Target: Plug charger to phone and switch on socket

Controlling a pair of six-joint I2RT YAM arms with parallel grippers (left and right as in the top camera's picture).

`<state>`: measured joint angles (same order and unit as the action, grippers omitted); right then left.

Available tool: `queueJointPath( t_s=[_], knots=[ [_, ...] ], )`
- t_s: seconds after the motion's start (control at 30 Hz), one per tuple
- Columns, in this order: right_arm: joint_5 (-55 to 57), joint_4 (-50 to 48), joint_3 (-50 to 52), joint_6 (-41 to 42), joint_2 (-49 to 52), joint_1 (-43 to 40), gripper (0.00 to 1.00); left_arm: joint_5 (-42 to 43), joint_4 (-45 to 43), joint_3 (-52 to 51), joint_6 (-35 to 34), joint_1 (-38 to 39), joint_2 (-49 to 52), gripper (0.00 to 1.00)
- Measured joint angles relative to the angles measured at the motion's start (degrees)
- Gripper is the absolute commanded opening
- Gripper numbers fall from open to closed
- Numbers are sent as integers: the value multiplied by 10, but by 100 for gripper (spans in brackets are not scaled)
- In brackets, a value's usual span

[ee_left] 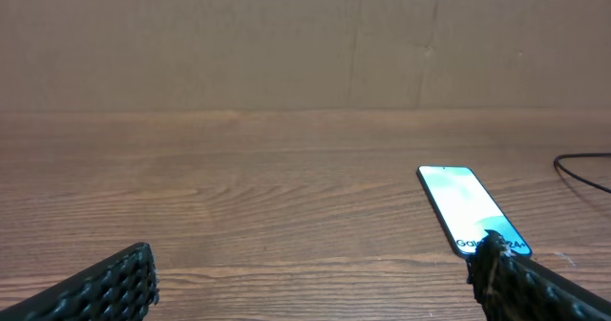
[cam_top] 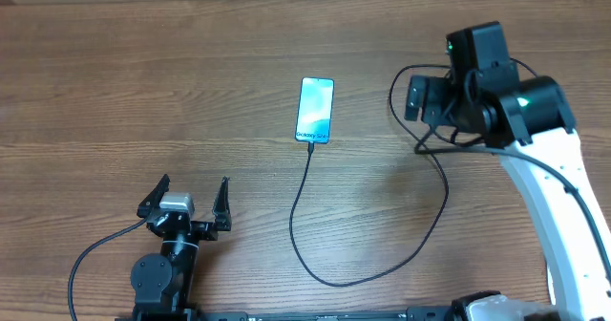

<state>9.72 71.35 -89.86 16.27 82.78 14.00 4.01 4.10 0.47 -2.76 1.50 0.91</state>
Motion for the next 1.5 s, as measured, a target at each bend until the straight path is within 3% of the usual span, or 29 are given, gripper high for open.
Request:
queueJointPath(
  t_s=[0.23,0.7,1.27,1.5],
  knots=[
    [13,-32,84,0,-71,-1,100,0,0,0,0,0,0,100],
    [16,-348,435,-2,-125,-24,100,0,0,0,0,0,0,100],
    [-9,-588,681,0,-171,-35,100,0,0,0,0,0,0,100],
    [-10,-758,754,0,-197,-42,100,0,0,0,0,0,0,100]
  ],
)
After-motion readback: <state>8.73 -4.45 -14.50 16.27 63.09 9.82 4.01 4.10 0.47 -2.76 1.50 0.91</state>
